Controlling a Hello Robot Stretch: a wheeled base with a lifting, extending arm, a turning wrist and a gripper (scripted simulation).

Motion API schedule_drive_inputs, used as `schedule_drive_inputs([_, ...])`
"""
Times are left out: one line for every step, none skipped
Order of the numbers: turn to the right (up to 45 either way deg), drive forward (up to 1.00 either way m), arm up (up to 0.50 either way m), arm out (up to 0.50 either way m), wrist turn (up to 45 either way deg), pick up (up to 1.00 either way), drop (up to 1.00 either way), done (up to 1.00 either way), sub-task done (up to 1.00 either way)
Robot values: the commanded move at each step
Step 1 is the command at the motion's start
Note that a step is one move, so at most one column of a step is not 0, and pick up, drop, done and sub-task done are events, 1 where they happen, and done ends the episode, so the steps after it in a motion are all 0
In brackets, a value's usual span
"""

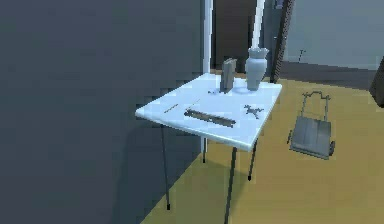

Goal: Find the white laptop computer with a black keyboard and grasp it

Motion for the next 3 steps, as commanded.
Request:
schedule_drive_inputs([0.0, 0.00, -0.30, 0.00, 0.0, 0.00, 0.00, 0.00, 0.00])
schedule_drive_inputs([0.0, 0.00, 0.00, 0.00, 0.0, 1.00, 0.00, 0.00, 0.00])
schedule_drive_inputs([0.0, 0.00, 0.10, 0.00, 0.0, 0.00, 0.00, 0.00, 0.00])
